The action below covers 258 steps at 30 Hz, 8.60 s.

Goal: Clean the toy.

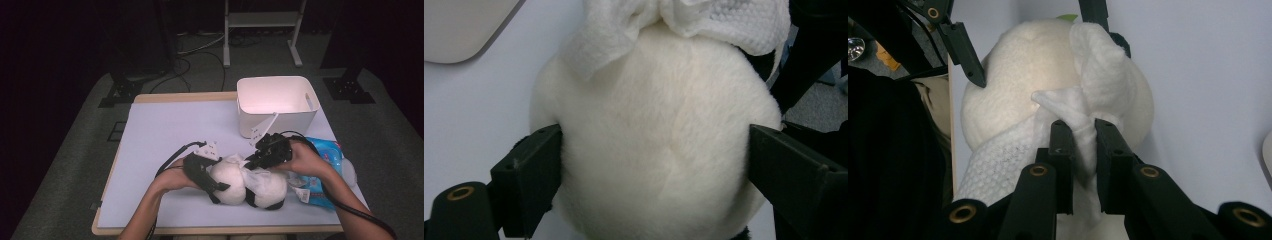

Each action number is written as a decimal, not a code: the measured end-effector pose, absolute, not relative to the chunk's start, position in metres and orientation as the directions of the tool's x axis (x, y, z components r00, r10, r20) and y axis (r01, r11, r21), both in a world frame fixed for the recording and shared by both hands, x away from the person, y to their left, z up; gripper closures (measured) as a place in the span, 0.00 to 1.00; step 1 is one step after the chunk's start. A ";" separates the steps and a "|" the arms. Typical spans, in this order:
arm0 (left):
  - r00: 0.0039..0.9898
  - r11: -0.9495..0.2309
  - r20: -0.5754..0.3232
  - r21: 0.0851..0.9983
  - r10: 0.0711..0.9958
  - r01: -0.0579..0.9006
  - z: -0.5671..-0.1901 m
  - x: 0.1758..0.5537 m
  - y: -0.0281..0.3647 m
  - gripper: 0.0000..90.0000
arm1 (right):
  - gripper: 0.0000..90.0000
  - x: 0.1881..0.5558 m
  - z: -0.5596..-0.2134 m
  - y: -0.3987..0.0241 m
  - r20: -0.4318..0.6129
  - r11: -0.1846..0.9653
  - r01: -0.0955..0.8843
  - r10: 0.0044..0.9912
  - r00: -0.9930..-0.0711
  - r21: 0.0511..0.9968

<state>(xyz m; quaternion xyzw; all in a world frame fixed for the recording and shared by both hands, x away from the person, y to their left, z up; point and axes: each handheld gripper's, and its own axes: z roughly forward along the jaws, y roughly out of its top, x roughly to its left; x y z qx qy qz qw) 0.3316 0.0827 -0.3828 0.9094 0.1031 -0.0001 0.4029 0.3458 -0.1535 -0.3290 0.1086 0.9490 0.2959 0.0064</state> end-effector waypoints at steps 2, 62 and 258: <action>0.978 -0.649 -0.088 0.737 0.188 0.191 -0.383 0.332 0.084 0.11 | 0.88 0.346 -0.330 -0.155 0.058 0.800 0.207 0.212 -0.976 0.563; 0.978 -0.611 -0.130 0.765 0.162 0.203 -0.382 0.334 0.091 0.13 | 0.88 0.332 -0.330 -0.184 0.089 0.713 0.226 0.224 -0.970 0.664; 0.972 -0.601 -0.181 0.764 0.151 0.236 -0.395 0.338 0.107 0.16 | 0.86 0.383 -0.332 -0.125 0.152 0.792 0.251 0.200 -0.968 0.556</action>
